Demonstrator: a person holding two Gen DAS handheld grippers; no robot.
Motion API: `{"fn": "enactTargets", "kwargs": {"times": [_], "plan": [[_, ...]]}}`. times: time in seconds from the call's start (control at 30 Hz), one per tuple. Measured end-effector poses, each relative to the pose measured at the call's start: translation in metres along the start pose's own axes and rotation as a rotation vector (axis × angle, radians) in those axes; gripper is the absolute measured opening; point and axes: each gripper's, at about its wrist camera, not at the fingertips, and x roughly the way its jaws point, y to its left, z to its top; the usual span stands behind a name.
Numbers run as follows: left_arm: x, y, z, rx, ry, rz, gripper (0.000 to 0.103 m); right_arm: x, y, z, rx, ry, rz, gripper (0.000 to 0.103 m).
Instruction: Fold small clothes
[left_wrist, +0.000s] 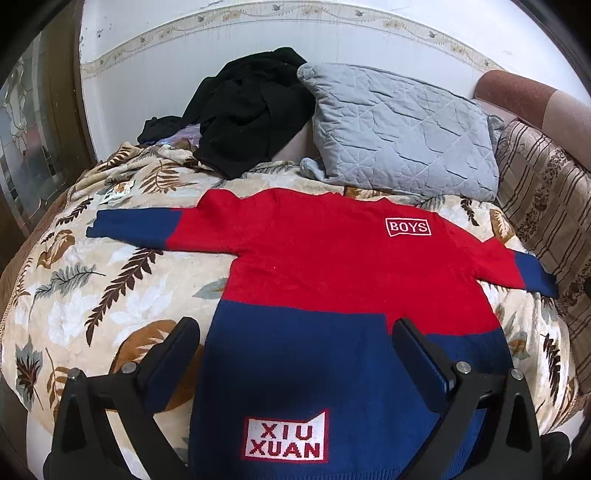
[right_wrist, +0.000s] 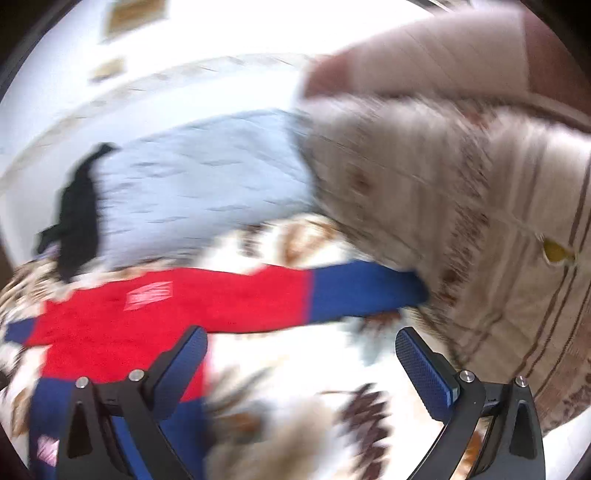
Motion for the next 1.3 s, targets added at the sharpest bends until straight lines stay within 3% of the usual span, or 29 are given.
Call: {"fn": "enactTargets", "kwargs": {"times": [0.07,0.23,0.5,1.3], "plan": [[-0.003,0.001,-0.001,-0.001,-0.007,0.001,0.103,-0.012,0.030,-0.007,-0.008,0.006,0.076,0.103],[-0.007,0.007,0.000,-0.010,-0.021,0.004,0.103,-0.001,0.078,-0.033,-0.046,0.072,0.174,0.103],[-0.004,0.014,-0.004,-0.028,-0.015,-0.002,0.103,0.006,0.127,-0.057,-0.109,0.122,0.210,0.103],[-0.004,0.009,-0.004,-0.030,-0.012,-0.010,0.103,0.005,0.131,-0.048,-0.119,0.135,0.249,0.103]]}}
